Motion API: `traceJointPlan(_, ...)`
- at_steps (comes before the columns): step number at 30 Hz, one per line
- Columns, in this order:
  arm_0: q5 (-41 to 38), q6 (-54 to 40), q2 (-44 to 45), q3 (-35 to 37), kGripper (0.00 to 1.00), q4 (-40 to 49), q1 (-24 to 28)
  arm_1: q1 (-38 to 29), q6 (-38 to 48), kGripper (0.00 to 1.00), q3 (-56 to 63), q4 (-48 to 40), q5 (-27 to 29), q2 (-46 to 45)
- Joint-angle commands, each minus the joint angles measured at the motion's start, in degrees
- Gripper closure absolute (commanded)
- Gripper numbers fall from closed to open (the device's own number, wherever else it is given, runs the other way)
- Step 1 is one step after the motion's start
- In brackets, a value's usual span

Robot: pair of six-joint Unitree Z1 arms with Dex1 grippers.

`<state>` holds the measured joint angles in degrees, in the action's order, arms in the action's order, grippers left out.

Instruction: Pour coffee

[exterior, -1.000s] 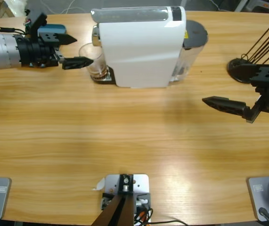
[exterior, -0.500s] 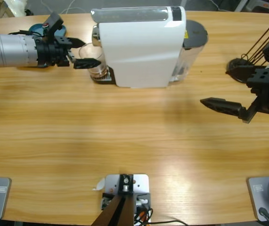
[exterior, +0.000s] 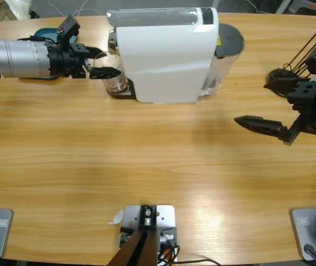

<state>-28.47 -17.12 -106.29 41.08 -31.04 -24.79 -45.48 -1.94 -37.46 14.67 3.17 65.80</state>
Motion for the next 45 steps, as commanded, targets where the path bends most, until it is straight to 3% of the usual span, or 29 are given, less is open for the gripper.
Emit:
traceJointPlan(1,-1.9,0.3,-2.7,-1.0,1.000,-0.6,0.4,0.0,0.5,0.000,1.6,-0.4,0.3,0.9)
traceJointPlan(27,0.2,-1.1,3.5,-5.0,1.000,-2.2,2.9,0.0,0.5,0.000,1.5,-0.3,0.6,0.2)
traceJointPlan(36,4.9,1.8,11.9,-6.5,1.000,-2.1,10.6,0.0,0.5,0.000,1.5,-0.3,0.4,0.2)
traceJointPlan(45,9.6,10.1,8.9,-6.0,1.000,-3.1,23.5,0.0,0.5,0.000,1.4,-0.7,0.2,1.4)
